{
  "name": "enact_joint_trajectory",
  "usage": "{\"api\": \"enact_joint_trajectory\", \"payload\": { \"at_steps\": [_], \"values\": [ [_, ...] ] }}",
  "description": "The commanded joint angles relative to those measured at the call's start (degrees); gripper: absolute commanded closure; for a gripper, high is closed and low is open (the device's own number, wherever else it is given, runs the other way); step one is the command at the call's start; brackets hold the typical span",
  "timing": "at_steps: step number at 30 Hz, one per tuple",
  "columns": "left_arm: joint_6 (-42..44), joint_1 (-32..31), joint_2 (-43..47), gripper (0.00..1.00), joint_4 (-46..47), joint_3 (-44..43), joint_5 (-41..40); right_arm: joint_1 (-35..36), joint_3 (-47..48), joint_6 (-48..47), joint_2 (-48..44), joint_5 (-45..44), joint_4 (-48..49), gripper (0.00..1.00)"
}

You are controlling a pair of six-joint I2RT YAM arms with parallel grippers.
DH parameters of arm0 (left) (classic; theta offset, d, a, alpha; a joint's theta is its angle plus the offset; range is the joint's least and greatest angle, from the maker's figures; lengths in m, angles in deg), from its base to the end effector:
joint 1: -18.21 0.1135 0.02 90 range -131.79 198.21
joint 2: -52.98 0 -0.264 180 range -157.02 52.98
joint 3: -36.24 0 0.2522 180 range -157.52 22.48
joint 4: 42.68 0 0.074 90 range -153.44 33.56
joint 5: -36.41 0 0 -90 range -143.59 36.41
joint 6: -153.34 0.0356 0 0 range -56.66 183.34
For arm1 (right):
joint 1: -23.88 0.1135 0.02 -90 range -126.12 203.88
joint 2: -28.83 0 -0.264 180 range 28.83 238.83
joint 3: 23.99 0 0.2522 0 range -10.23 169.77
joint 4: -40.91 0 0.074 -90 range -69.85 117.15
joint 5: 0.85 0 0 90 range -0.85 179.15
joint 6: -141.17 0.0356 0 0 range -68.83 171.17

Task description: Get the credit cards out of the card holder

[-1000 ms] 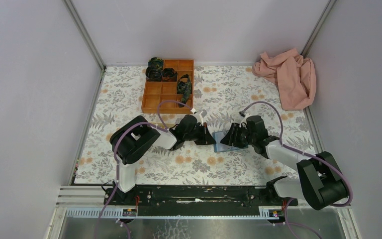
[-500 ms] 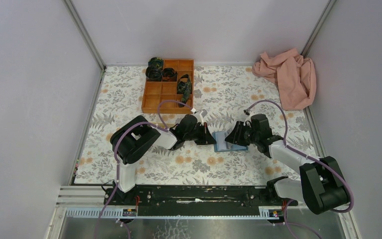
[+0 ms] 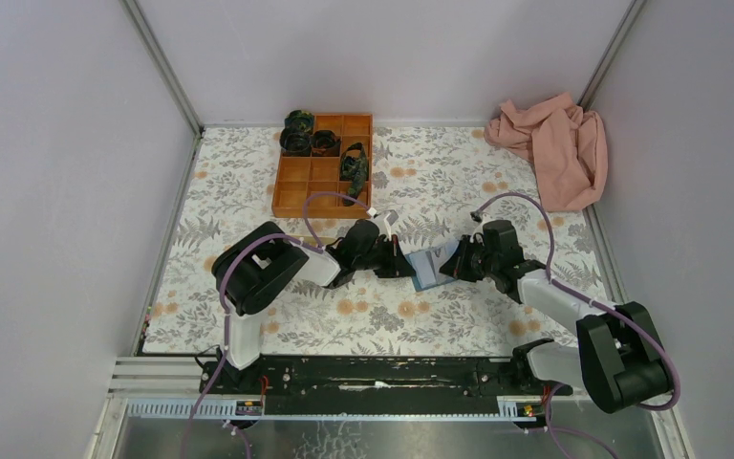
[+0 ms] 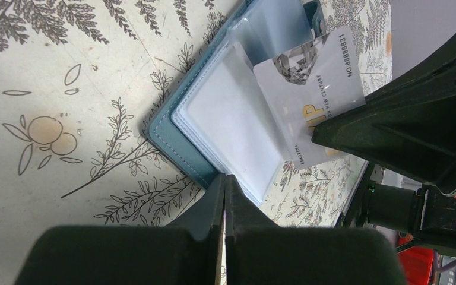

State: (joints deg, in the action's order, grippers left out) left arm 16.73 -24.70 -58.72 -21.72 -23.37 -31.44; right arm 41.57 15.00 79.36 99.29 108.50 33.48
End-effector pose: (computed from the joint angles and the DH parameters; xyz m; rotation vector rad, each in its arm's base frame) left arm 0.2576 -0.2578 0.1045 0.1842 2.3652 -1.2647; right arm 0.2161 0.0813 0.1631 0.0240 2.3310 0.7977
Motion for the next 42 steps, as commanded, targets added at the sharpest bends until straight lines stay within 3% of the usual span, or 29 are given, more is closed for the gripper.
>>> {"api": "enact_joint_trajectory", "payload": {
  "at_steps": [1, 4, 9, 12, 13, 21, 24, 27, 31, 35, 42],
  "values": [
    [1.31, -0.05, -1.00, 1.00, -4.48, 0.07, -2.62, -0.22, 1.09, -2.20, -3.94, -0.95, -1.80, 1.00],
    [1.68, -0.06, 0.81, 0.99, -3.88, 0.87, -3.37, -0.18, 2.15, -3.22, -7.80, -3.06, -4.78, 1.00],
    [0.07, 0.07, 3.57, 0.69, 4.19, 4.32, -1.55, -0.21, 2.33, -3.44, -15.18, -3.05, -6.59, 1.00],
    [-0.97, 0.00, 4.45, 0.11, 10.83, 5.81, 2.81, -0.20, 0.45, -2.73, -20.05, -0.14, -4.41, 1.00],
    [-0.90, 0.01, 5.08, 0.02, 11.78, 6.00, 3.62, -0.18, -0.31, -2.25, -21.74, 0.92, -3.17, 1.00],
    [2.07, -0.30, 16.37, 0.00, 23.64, 14.15, 0.95, -0.21, -10.45, 5.44, -36.77, 6.30, 8.59, 1.00],
    [0.98, -0.29, 18.58, 0.00, 28.22, 16.38, 4.08, -0.14, -13.80, 8.17, -39.43, 9.14, 12.82, 1.00],
    [-5.48, -0.07, 15.37, 0.00, 39.44, 16.78, 11.35, -0.14, -15.00, 9.31, -40.35, 10.62, 14.39, 1.00],
    [-18.57, -0.13, 3.60, 0.00, 57.19, 13.01, 21.48, -0.12, -15.76, 11.60, -40.27, 13.06, 17.01, 1.00],
    [-14.99, -1.03, 4.32, 0.13, 57.31, 14.30, 20.00, -0.12, -16.59, 13.18, -41.51, 13.79, 18.80, 1.00],
    [-13.21, -1.05, 8.93, 0.12, 57.21, 16.04, 20.22, -0.03, -17.82, 16.34, -40.39, 15.57, 23.33, 1.00]
  ]
}}
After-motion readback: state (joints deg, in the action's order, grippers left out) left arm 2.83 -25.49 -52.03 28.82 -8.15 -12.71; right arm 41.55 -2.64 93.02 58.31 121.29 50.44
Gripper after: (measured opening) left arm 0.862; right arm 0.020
